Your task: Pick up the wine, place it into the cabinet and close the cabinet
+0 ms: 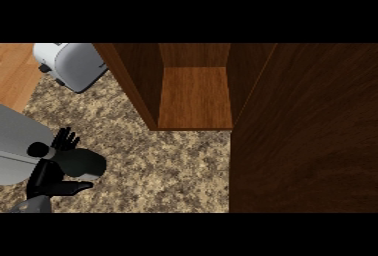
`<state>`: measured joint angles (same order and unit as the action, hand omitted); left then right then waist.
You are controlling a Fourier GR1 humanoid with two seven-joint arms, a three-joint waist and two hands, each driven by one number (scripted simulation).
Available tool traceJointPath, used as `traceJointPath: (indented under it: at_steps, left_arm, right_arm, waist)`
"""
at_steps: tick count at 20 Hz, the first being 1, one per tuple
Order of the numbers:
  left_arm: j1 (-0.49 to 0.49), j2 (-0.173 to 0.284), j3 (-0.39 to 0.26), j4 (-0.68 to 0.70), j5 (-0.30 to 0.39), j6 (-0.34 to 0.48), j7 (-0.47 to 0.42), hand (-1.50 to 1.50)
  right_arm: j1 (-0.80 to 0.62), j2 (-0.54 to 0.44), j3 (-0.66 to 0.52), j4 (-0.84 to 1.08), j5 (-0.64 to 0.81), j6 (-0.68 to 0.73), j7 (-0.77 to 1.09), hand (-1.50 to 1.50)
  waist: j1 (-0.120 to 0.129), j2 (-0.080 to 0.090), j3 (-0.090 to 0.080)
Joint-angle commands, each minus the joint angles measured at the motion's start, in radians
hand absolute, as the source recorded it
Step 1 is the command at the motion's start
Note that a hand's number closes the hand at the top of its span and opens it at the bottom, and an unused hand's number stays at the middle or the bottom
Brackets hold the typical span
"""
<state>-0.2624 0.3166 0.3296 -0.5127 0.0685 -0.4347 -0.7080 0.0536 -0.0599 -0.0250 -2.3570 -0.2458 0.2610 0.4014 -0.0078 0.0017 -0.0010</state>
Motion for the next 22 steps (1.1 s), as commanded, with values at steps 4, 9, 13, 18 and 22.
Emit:
traceJointPath:
  at_steps: [4,9,13,18,22]
  left_arm:
    - [-0.065,0.035,0.018,0.204,-0.001,-0.094,-0.147,-1.5]
    - [-0.045,-0.004,0.015,0.192,0.03,-0.146,-0.139,-1.5]
    - [-0.069,0.021,0.014,0.19,0.045,-0.167,-0.1,-1.5]
    - [-0.057,0.026,0.0,0.237,0.031,-0.217,-0.15,1.5]
    - [-0.096,0.009,-0.009,0.263,0.019,-0.203,-0.158,1.5]
  right_arm:
    - [0.086,-0.003,0.004,-0.068,-0.017,0.033,-0.009,-1.5]
    - [0.009,-0.021,-0.035,-0.047,-0.037,-0.005,0.038,-1.5]
    - [-0.023,-0.003,0.001,0.011,0.009,-0.002,0.007,-1.5]
    - [0.032,-0.005,-0.018,0.012,0.0,0.03,-0.034,-1.5]
    - [0.051,0.01,0.018,-0.029,0.018,0.015,-0.007,-1.5]
  waist:
    - [-0.012,0.002,-0.001]
    - [-0.002,0.001,-0.001]
    - [0.002,0.0,0.0]
    - [-0.003,0.002,-0.001]
    - [-0.014,0.004,-0.002]
